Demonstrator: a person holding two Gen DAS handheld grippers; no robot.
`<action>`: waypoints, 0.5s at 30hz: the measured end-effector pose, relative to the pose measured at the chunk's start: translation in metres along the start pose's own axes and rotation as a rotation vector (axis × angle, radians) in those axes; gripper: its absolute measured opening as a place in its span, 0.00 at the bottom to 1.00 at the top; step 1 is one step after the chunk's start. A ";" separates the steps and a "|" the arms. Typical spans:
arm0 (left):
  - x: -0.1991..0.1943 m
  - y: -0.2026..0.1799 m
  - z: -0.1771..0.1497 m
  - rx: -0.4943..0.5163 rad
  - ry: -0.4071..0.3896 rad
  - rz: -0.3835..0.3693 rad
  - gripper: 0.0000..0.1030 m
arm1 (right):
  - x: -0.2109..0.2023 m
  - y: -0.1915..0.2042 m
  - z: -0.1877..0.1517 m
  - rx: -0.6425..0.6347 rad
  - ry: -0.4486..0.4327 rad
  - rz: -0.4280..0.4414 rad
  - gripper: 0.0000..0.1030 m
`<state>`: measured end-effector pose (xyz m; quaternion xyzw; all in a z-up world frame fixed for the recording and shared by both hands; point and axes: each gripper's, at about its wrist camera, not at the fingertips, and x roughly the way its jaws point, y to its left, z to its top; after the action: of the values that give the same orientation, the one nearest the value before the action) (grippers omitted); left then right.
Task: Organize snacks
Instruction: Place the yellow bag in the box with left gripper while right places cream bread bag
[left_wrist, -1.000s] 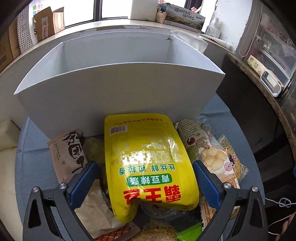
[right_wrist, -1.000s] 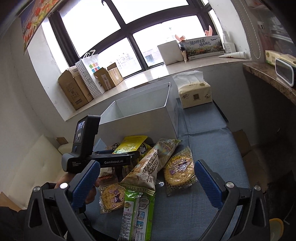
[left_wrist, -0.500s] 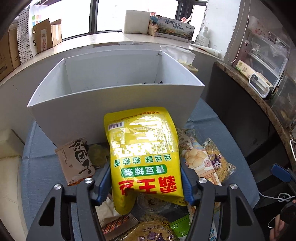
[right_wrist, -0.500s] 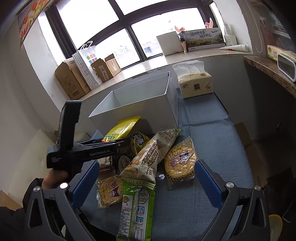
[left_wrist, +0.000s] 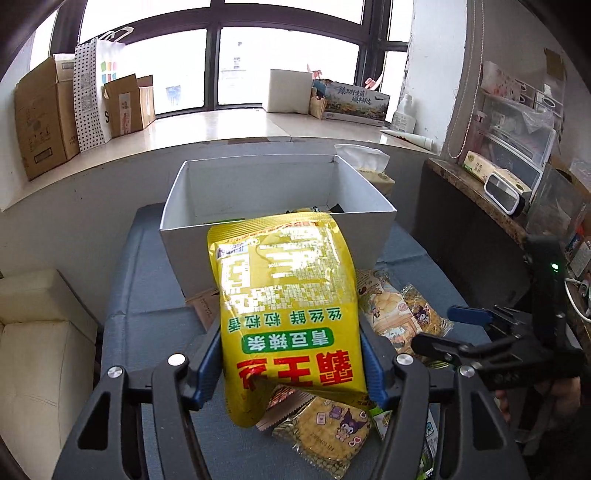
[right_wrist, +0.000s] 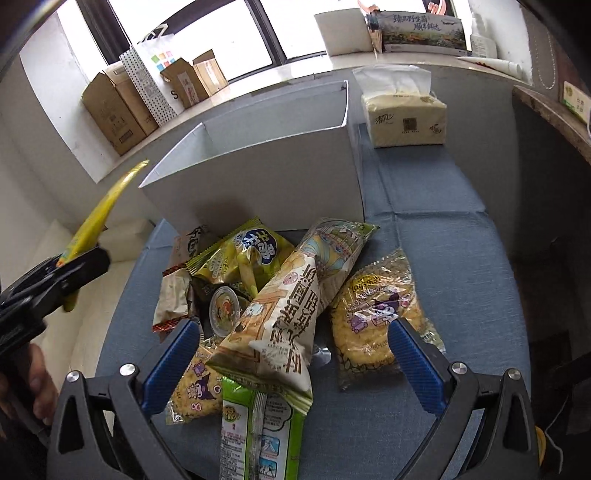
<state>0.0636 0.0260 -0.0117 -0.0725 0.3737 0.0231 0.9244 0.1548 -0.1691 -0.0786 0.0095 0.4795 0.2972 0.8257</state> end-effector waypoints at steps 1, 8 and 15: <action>-0.003 0.002 -0.002 -0.003 -0.002 0.002 0.66 | 0.008 0.001 0.004 0.000 0.015 -0.010 1.00; -0.009 0.014 -0.013 -0.037 -0.010 0.002 0.66 | 0.048 0.008 0.020 -0.003 0.126 -0.006 1.00; -0.010 0.014 -0.017 -0.028 -0.015 0.002 0.66 | 0.060 0.008 0.006 -0.063 0.179 -0.071 0.47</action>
<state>0.0437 0.0371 -0.0185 -0.0845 0.3666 0.0299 0.9261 0.1777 -0.1311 -0.1201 -0.0601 0.5419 0.2825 0.7893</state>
